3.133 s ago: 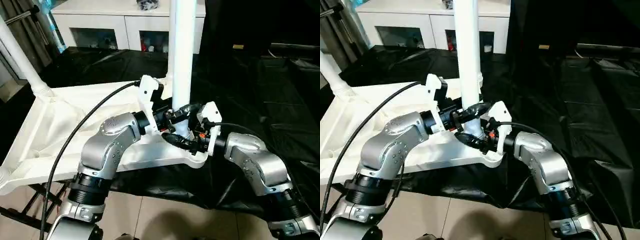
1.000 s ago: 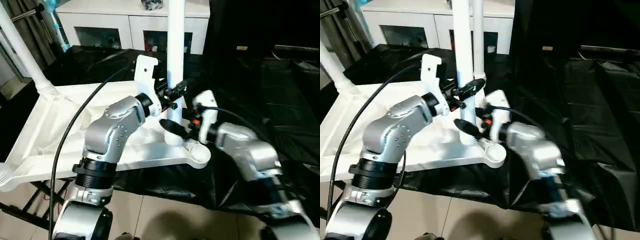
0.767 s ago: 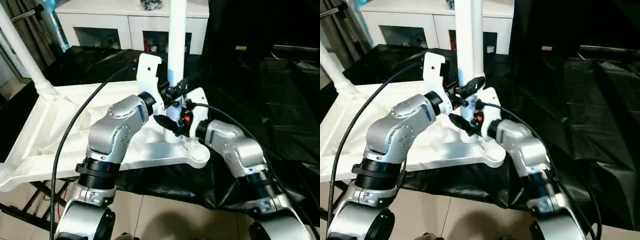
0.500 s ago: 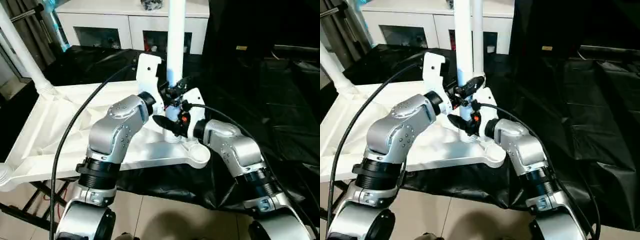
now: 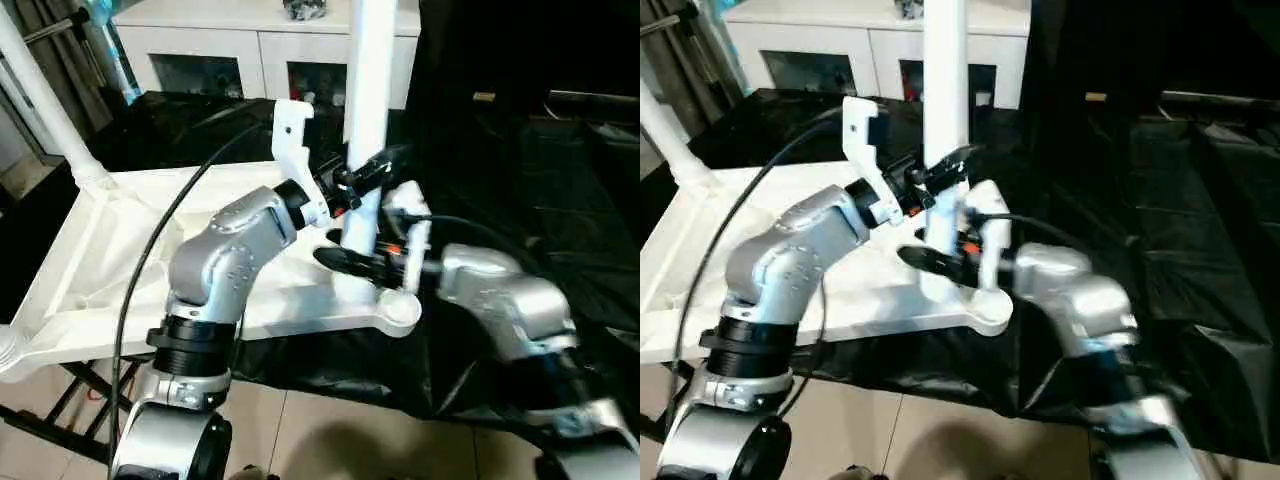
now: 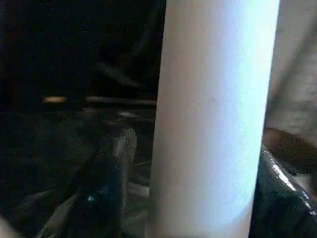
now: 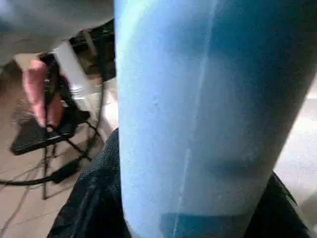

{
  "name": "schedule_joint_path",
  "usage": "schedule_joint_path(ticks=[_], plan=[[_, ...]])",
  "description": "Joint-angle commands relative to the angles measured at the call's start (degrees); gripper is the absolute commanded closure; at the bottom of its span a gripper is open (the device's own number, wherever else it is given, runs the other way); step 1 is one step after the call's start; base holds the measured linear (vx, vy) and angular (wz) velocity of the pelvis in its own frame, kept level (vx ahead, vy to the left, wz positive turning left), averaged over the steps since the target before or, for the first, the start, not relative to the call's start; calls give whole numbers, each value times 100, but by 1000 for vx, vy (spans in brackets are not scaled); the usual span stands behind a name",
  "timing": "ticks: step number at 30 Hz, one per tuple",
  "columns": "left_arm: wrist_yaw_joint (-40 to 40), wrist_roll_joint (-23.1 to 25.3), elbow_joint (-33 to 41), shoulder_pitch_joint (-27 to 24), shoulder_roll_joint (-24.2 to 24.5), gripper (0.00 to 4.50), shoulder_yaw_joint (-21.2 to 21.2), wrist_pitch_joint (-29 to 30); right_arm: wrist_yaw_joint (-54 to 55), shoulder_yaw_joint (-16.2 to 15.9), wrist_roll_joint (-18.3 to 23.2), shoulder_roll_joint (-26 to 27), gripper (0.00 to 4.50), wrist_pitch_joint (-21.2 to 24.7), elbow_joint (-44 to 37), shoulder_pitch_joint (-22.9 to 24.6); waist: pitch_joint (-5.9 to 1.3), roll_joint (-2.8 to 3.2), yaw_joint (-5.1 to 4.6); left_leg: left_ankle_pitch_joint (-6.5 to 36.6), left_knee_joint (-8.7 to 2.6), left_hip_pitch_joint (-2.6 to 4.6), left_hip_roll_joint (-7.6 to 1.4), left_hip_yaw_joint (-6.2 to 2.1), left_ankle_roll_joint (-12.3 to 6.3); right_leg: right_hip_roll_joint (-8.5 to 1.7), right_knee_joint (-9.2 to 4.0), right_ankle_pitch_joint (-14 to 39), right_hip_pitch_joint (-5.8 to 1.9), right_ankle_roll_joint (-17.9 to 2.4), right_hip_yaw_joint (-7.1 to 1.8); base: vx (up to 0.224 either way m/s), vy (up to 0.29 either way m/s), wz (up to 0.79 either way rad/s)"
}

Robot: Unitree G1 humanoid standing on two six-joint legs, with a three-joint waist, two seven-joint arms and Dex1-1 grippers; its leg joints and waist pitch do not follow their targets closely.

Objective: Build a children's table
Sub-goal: Insert table leg to table base

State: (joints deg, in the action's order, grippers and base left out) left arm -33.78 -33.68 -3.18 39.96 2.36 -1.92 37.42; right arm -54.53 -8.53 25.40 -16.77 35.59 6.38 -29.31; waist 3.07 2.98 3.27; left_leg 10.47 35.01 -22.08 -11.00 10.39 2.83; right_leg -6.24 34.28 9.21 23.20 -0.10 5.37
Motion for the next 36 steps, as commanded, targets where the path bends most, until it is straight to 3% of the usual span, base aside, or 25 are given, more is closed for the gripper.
schedule_joint_path(ticks=[1,6,12,13,14,21,23,25,27,30,36], plan=[[-416,-350,-65,114,219,149,-270,253,-412,-8,259,-169,257,82,-358,22,-446,-128,23,776,-355,54,-124,-31,-389,-187,-348,1217,-360,-1237,-226,0,0,0],[-771,-315,-57,99,412,186,-31,348,-572,0,338,-344,257,165,-452,38,-438,-72,19,850,-368,82,-146,-44,-312,-178,-367,1409,-331,-1167,-231,0,0,0],[-849,-446,-92,116,369,230,-3,283,-648,33,378,-435,257,204,-516,26,-447,-104,21,813,-367,66,-146,-47,-274,-185,-359,1335,-346,-1170,-230,0,0,0],[-855,-444,-98,122,361,233,0,262,-664,32,384,-447,257,209,-522,22,-450,-140,17,781,-367,61,-146,-43,-288,-180,-357,1290,-350,-1175,-231,0,0,0],[-863,-448,-101,127,356,257,-1,256,-681,29,387,-456,257,211,-528,20,-454,-121,26,732,-363,60,-147,-48,-301,-183,-342,1252,-353,-1185,-233,0,0,0],[-707,-406,-5,111,304,268,-24,172,-439,51,197,-407,257,68,-353,-39,-451,-136,24,677,-355,58,-145,-40,-335,-184,-344,1269,-347,-1179,-232,0,0,0],[-619,-347,37,101,309,268,6,150,-65,149,76,-323,201,105,-172,-108,-450,-169,19,674,-355,57,-144,-36,-328,-186,-352,1312,-345,-1162,-235,0,0,0],[-455,-122,67,82,323,268,96,23,265,163,-131,-297,187,54,-66,-125,-442,-143,4,676,-363,58,-146,-44,-265,-184,-355,1403,-329,-1124,-230,0,0,0],[-375,86,18,87,346,268,189,-138,527,167,-251,-313,168,249,28,-161,-438,-171,10,702,-367,65,-144,-41,-224,-182,-367,1499,-332,-1063,-236,0,0,0],[-361,189,-34,92,363,268,233,-228,581,197,-254,-332,158,339,89,-180,-442,-138,20,739,-367,74,-144,-40,-203,-186,-371,1518,-328,-1008,-237,0,0,0],[-437,199,-75,139,381,268,273,-274,450,233,-59,-520,158,705,14,-181,-460,-134,24,605,-352,56,-136,-41,-279,-177,-331,1119,-356,-1147,-237,0,0,0]])
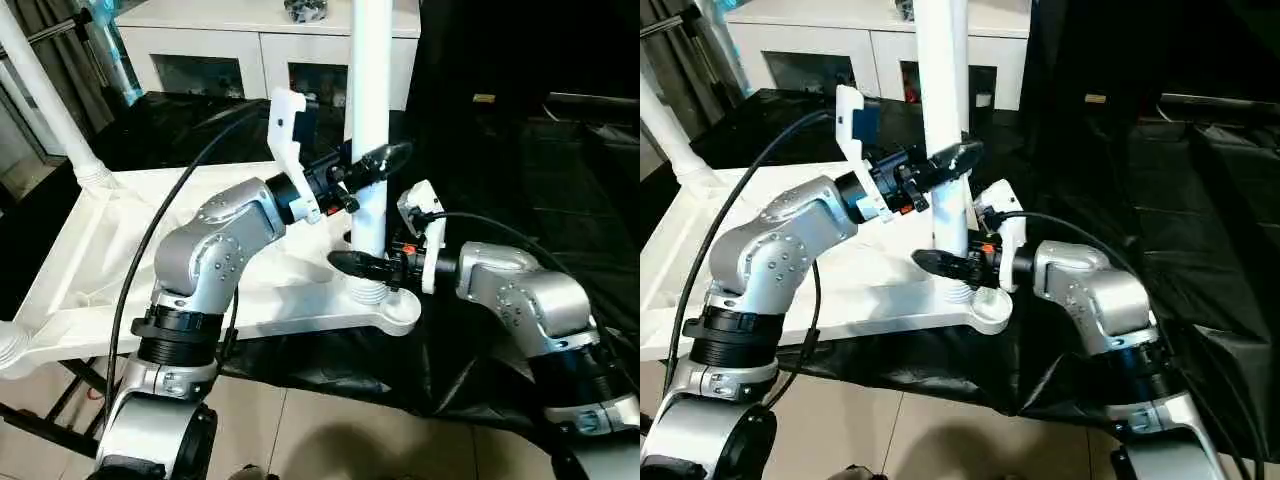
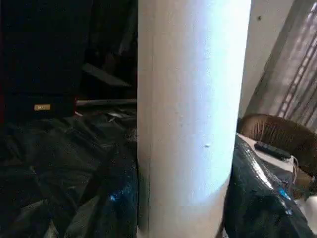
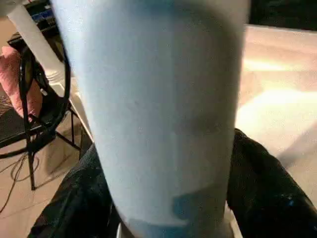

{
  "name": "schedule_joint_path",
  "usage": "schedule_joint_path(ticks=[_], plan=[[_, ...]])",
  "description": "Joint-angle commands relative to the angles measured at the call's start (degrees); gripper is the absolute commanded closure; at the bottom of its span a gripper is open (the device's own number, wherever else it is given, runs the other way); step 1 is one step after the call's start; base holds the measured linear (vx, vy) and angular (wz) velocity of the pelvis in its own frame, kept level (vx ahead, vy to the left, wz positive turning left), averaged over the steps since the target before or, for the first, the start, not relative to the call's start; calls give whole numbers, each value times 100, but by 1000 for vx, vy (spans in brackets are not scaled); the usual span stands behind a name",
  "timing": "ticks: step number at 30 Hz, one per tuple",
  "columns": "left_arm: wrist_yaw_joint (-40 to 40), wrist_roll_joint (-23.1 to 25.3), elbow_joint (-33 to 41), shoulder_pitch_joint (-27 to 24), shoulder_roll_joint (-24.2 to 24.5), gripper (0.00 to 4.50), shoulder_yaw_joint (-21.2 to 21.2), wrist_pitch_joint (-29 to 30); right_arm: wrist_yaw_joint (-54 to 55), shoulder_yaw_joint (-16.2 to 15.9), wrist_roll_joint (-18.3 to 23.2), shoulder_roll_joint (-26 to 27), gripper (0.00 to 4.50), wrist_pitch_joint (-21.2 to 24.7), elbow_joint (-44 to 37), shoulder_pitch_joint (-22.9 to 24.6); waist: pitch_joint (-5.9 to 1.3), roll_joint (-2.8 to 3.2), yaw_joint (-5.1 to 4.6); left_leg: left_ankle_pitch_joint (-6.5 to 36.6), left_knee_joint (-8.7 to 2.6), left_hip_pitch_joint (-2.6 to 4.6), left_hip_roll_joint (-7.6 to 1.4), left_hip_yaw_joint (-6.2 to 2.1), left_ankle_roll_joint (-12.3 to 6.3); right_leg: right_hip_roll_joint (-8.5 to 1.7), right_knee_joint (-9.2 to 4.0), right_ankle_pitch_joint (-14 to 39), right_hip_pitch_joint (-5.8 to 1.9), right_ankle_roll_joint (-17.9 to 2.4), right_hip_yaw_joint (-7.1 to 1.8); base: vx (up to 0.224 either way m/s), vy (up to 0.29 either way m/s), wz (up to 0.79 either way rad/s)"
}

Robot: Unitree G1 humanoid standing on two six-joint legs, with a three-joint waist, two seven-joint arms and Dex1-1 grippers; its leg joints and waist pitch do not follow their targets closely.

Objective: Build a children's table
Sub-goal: Insert table leg to table base

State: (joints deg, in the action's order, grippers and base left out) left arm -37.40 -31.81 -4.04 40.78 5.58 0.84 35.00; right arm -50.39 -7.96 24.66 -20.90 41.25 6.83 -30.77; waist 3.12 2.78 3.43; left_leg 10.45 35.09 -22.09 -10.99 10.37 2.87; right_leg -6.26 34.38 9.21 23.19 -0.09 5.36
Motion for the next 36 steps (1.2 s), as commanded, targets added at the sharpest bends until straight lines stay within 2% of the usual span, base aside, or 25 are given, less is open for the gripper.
schedule_joint_path(ticks=[1,8,11,21,22,23,36], plan=[[-88,38,6,65,70,268,15,-45,-6,182,68,-135,158,193,-78,-25,-465,-120,9,601,-359,55,-139,-39,-302,-177,-335,1085,-357,-1173,-235,0,0,0],[-127,180,-72,107,108,269,133,-169,-338,126,241,-284,158,229,-317,22,-454,-129,6,696,-358,57,-139,-35,-313,-181,-361,1282,-352,-1141,-232,0,0,0],[-91,233,-99,137,100,269,159,-193,-450,80,211,-312,158,47,-369,36,-454,-126,10,752,-360,66,-147,-35,-287,-186,-371,1368,-343,-1122,-232,0,0,0],[-170,233,-99,143,95,269,203,-191,-420,-122,39,-425,158,171,-327,63,-465,-124,13,625,-351,51,-141,-39,-311,-182,-343,1170,-355,-1188,-232,0,0,0],[-177,226,-95,142,93,269,206,-189,-385,-126,19,-415,184,189,-295,62,-464,-125,10,627,-351,49,-140,-38,-312,-182,-345,1174,-355,-1190,-230,0,0,0],[-191,219,-87,140,92,269,217,-184,-358,-120,19,-383,191,189,-242,54,-463,-126,9,645,-351,56,-141,-36,-310,-182,-349,1198,-351,-1190,-231,0,0,0],[-281,173,-22,111,64,269,312,-117,-366,-94,40,-251,202,52,-76,-17,-462,-121,10,688,-357,56,-145,-41,-293,-184,-348,1232,-354,-1185,-229,0,0,0]])
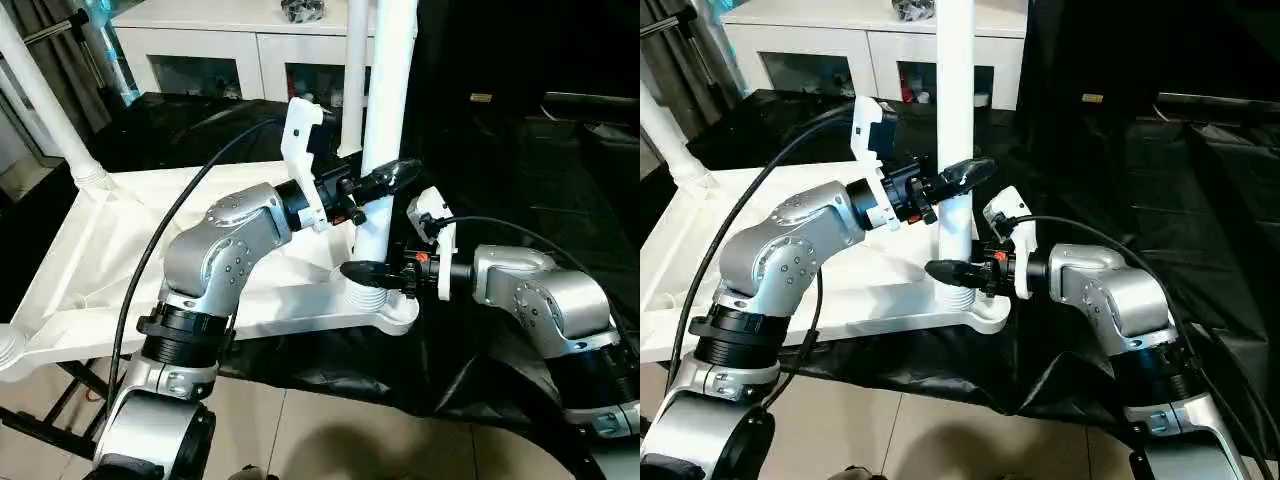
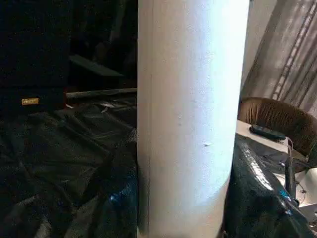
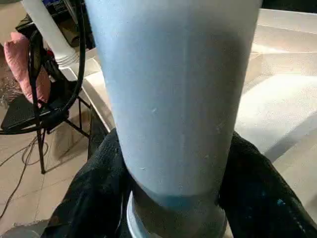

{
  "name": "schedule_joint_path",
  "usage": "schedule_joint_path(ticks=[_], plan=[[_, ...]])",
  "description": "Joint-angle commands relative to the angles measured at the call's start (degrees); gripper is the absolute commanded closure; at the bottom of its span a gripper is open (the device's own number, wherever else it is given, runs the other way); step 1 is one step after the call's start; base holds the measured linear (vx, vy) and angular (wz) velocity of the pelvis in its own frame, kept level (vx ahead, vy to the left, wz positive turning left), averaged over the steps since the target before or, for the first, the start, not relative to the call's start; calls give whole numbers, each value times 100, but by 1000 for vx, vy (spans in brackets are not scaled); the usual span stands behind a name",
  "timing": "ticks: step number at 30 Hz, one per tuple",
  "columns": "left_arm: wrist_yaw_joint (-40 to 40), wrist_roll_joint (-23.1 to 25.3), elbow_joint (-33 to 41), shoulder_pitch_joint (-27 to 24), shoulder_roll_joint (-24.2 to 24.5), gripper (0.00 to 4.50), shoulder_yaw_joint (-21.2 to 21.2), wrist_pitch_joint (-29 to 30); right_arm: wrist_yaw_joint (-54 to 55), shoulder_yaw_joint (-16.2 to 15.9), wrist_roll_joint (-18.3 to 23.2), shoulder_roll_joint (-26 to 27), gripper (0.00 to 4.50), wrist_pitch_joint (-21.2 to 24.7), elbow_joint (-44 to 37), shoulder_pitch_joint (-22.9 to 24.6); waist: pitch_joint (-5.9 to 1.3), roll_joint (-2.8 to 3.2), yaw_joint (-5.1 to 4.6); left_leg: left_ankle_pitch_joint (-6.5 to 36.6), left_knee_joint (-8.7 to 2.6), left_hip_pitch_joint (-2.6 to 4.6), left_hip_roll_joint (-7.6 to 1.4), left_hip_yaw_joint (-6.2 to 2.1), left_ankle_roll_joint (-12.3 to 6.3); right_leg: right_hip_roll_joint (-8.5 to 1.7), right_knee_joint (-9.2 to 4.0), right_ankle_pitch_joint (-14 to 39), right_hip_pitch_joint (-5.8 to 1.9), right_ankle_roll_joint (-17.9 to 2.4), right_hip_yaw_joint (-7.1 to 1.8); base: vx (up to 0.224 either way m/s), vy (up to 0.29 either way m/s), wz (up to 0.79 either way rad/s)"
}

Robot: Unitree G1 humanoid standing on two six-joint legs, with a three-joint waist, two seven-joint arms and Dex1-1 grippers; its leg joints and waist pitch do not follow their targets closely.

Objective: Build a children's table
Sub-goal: Insert table leg to table base

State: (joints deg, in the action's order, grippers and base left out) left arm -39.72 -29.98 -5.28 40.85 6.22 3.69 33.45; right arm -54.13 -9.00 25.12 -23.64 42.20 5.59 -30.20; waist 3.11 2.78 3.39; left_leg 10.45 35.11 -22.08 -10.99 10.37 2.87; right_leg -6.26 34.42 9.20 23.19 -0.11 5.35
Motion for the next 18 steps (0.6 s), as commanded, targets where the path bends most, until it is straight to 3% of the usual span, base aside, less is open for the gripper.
schedule_joint_path(ticks=[1,3,4,8,15,17,18], plan=[[-53,-9,102,103,-1,269,28,39,3,7,-10,23,202,-52,51,-73,-465,-121,15,670,-354,57,-144,-39,-298,-182,-349,1201,-353,-1190,-230,0,0,0],[-52,-14,112,96,-2,269,33,43,-3,7,-15,24,202,-52,43,-63,-463,-129,13,670,-355,55,-143,-37,-306,-181,-349,1191,-354,-1196,-231,0,0,0],[-56,-17,115,93,-1,269,35,46,-9,3,-15,22,228,-45,40,-59,-463,-126,15,660,-354,53,-143,-38,-310,-184,-347,1193,-357,-1198,-231,0,0,0],[-72,-27,123,89,7,269,45,65,-67,-11,15,11,251,-15,21,-41,-460,-119,13,675,-357,58,-147,-39,-312,-183,-349,1192,-351,-1208,-230,0,0,0],[178,39,52,96,-21,269,-34,110,-38,43,40,31,256,-40,-6,16,-461,-121,12,697,-357,61,-148,-39,-295,-181,-349,1199,-350,-1201,-232,0,0,0],[225,7,28,106,-33,199,-89,144,-12,66,41,40,257,-59,-10,35,-464,-123,14,682,-353,61,-145,-35,-297,-180,-348,1179,-352,-1209,-232,0,0,0],[223,-19,21,109,-29,199,-121,154,23,93,38,52,257,-90,-11,55,-463,-123,16,669,-353,59,-144,-36,-301,-183,-347,1174,-353,-1211,-232,0,0,0]])
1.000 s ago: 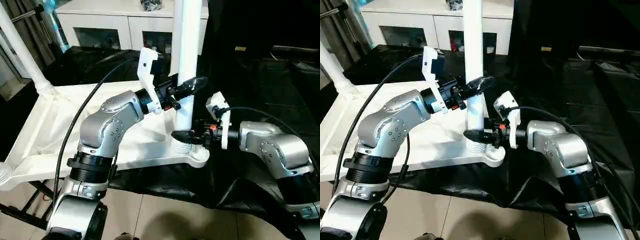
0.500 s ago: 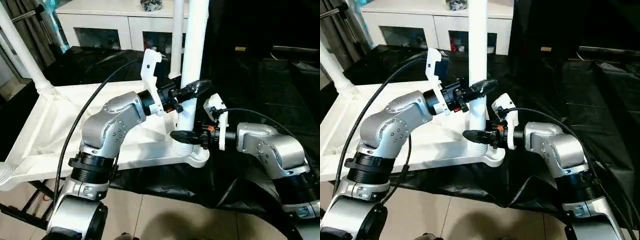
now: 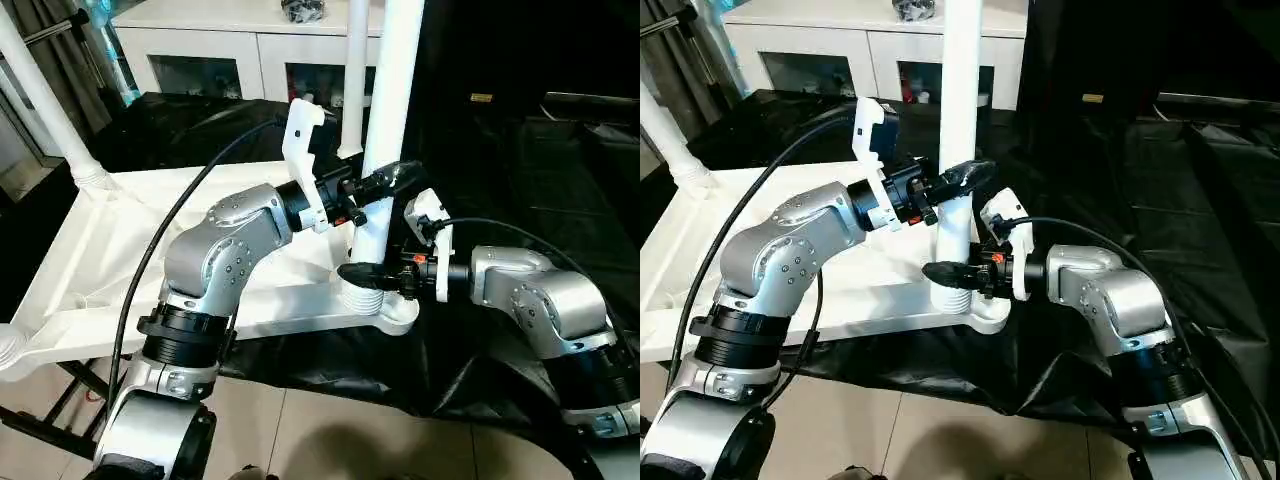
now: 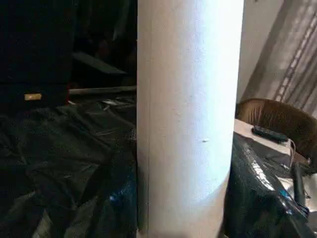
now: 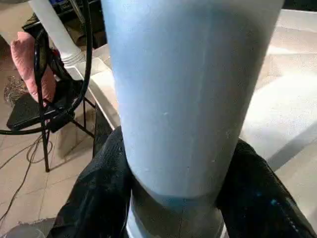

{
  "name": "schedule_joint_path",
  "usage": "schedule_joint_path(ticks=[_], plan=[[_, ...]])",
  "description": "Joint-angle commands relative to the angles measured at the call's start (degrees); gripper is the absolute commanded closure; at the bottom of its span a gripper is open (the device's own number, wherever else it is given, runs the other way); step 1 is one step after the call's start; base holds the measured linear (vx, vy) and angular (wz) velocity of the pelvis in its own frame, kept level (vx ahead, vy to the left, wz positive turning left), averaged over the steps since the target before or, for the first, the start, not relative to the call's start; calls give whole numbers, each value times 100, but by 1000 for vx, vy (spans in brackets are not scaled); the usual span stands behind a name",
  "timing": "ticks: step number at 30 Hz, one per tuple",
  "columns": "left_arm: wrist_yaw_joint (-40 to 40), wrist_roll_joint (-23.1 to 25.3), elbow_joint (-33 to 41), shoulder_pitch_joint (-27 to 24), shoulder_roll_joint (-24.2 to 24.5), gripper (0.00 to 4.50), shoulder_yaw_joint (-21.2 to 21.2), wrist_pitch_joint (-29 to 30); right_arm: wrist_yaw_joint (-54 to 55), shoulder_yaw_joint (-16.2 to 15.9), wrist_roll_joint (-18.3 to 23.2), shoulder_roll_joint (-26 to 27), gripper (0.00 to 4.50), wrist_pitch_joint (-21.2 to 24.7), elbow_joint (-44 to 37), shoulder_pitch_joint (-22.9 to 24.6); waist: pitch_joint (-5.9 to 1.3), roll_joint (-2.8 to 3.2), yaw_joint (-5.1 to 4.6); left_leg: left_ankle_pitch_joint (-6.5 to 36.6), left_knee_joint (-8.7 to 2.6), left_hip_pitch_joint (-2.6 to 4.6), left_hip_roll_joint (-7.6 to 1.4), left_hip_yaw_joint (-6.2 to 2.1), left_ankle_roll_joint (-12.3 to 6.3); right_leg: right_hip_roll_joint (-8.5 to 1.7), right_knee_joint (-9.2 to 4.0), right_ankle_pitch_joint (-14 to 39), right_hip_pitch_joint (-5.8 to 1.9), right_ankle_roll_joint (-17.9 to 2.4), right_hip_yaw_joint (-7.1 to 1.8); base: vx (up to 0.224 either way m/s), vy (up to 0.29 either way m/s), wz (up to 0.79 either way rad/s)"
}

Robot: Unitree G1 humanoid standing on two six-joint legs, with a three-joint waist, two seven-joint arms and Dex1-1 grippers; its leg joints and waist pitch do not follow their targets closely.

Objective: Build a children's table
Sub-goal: Insert table leg to table base

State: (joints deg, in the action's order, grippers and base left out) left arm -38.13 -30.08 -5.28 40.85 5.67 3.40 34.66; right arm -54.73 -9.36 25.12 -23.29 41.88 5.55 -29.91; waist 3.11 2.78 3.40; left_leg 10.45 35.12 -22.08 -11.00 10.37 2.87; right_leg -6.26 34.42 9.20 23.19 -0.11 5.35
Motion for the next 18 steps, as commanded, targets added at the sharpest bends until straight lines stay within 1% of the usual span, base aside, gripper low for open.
schedule_joint_path(ticks=[1,2,3,4,6,8,10,11,13,14,15,16,17,18], plan=[[67,-10,22,107,24,199,-101,21,100,143,36,26,257,-70,-5,33,-463,-123,10,668,-355,52,-142,-38,-306,-181,-350,1189,-355,-1205,-229,0,0,0],[81,-10,26,98,20,190,-140,-36,180,203,25,63,257,-132,12,60,-461,-114,8,663,-356,56,-142,-35,-300,-183,-359,1201,-347,-1195,-232,0,0,0],[36,9,59,59,-4,178,-207,-318,369,344,-15,164,257,-312,52,117,-463,-119,15,682,-358,56,-144,-39,-293,-194,-370,1244,-344,-1178,-232,0,0,0],[-1,-25,97,31,-47,178,-261,-473,546,453,-42,260,257,-445,96,130,-467,-119,6,684,-356,55,-142,-37,-284,-189,-364,1234,-345,-1181,-230,0,0,0],[54,-21,219,-32,-176,168,-363,-870,921,708,-30,468,260,-604,194,128,-462,-121,2,708,-366,56,-147,-40,-255,-197,-380,1292,-340,-1170,-226,0,0,0],[171,-127,300,-67,-276,168,-451,-846,1155,881,6,591,261,-666,230,142,-468,-123,1,688,-365,59,-154,-37,-246,-193,-352,1225,-346,-1174,-231,0,0,0],[166,-162,345,-102,-304,168,-459,-847,1262,944,-2,638,261,-723,241,156,-467,-123,6,669,-362,60,-144,-33,-276,-183,-351,1192,-343,-1175,-228,0,0,0],[88,-64,394,-239,-247,168,-356,-908,1432,1039,-24,691,261,-804,220,214,-458,-119,0,670,-368,54,-145,-31,-286,-184,-359,1230,-336,-1161,-232,0,0,0],[-57,1,440,-382,-151,168,-243,-912,1539,1103,-47,705,261,-861,177,280,-457,-120,-1,659,-371,49,-144,-32,-290,-185,-369,1284,-341,-1102,-231,0,0,0],[-286,150,463,-537,55,168,-18,-913,1629,1179,-50,700,261,-878,114,359,-466,-106,-1,658,-377,63,-145,-41,-287,-178,-377,1330,-332,-1046,-231,0,0,0],[-525,324,450,-682,259,168,214,-978,1689,1239,-65,683,261,-905,55,438,-461,-103,-10,681,-379,60,-144,-36,-278,-170,-368,1348,-328,-1020,-232,0,0,0],[-855,585,404,-877,574,168,566,-1037,1755,1301,-100,640,261,-923,-38,553,-460,-85,-16,710,-391,76,-147,-43,-261,-166,-384,1425,-315,-950,-234,0,0,0],[-882,606,400,-893,602,168,596,-1037,1760,1305,-103,635,261,-923,-47,563,-450,-79,-33,752,-405,77,-152,-45,-226,-161,-377,1464,-310,-897,-241,0,0,0],[-1169,834,294,-1059,876,168,915,-1087,1722,1294,-128,544,261,-871,-185,700,-453,-72,-39,774,-402,76,-145,-46,-192,-160,-366,1451,-311,-906,-238,0,0,0]])
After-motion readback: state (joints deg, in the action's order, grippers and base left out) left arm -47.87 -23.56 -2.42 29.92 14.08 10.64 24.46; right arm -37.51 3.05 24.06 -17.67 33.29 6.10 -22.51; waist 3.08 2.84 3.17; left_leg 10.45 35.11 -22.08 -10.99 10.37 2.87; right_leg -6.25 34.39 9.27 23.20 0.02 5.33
